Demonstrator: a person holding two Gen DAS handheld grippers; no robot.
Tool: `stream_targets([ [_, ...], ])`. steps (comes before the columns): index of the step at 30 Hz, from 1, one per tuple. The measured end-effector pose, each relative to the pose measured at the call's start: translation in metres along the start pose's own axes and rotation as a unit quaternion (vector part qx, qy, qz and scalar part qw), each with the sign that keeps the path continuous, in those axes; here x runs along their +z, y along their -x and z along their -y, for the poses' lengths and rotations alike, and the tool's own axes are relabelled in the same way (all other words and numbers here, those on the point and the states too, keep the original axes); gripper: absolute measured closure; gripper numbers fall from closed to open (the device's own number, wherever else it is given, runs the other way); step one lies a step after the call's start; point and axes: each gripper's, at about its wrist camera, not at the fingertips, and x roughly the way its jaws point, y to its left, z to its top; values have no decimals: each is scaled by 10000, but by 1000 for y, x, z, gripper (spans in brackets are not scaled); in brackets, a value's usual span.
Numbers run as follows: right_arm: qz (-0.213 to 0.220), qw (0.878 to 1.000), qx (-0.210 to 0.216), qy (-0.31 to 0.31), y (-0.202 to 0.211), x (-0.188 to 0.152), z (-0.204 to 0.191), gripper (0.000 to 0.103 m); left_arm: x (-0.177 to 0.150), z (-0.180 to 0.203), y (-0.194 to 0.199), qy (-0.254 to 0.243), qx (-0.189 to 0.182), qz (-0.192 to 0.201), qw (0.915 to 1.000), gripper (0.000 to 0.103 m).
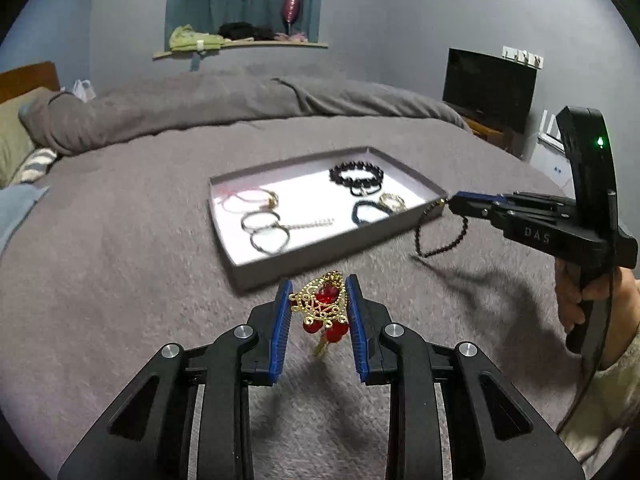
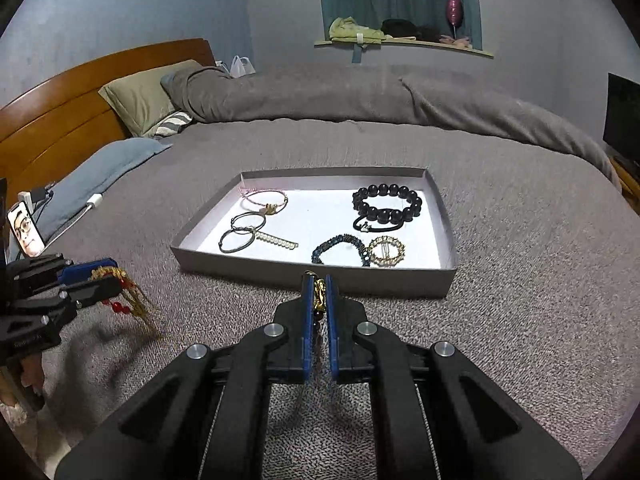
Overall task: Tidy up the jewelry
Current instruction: 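Carry the pendant and garnet bracelet into the tray and open both tools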
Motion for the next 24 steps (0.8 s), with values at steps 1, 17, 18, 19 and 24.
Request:
stream_targets([
  [1, -2, 10000, 20, -15, 0, 2, 1, 97, 3, -1, 0, -38, 38, -7, 10000, 75],
  [17, 382, 9992, -99, 4, -53, 83, 17, 97, 106, -23, -82, -238, 25, -60, 9997, 75],
  [18, 412, 9991, -83, -4, -59, 85, 18, 97, 110, -24, -94, -207, -3, -108, 9997, 75],
  [19, 428, 9991, -62, 1, -67, 87, 19, 97, 113, -26, -103, -165, -46, -128, 9998, 75],
  [24, 111, 9999, -25, -113, -121, 95, 28, 97, 113, -31, -148, 111, -277, -372, 9989, 75],
])
